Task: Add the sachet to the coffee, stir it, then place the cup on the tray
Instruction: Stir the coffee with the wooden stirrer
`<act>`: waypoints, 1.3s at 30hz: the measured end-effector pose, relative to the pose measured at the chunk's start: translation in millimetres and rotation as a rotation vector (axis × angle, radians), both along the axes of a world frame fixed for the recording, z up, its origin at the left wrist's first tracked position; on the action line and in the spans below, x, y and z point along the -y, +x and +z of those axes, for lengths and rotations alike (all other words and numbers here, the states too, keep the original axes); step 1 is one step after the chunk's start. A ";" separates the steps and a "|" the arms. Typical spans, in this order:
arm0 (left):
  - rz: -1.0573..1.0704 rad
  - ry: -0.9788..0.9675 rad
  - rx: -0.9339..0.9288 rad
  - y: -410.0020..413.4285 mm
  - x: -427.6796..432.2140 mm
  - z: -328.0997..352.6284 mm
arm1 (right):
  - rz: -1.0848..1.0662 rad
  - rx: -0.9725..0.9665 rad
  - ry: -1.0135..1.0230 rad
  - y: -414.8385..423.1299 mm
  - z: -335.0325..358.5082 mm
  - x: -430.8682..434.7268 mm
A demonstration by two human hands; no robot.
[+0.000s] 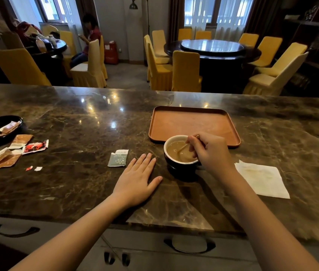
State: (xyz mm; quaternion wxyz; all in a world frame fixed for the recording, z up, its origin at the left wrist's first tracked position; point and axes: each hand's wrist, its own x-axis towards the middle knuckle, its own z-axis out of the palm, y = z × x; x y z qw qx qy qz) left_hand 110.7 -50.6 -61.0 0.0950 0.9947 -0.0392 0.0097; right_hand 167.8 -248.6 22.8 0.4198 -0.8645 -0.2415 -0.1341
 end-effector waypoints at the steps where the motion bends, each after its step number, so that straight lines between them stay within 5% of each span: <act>1: -0.001 0.002 -0.001 0.0 -0.3 -0.5 | 0.011 -0.032 0.021 -2.6 1.3 0.3; 8: -0.006 -0.002 0.005 0.8 -0.4 -0.6 | 0.112 -0.143 -0.053 -7.7 21.6 14.5; 16: -0.006 -0.008 0.022 -0.4 -0.9 -1.8 | 0.021 0.014 -0.184 3.7 25.7 21.9; 39: -0.012 -0.019 0.012 0.3 -1.8 -0.4 | -0.135 0.241 0.006 -8.2 20.9 36.3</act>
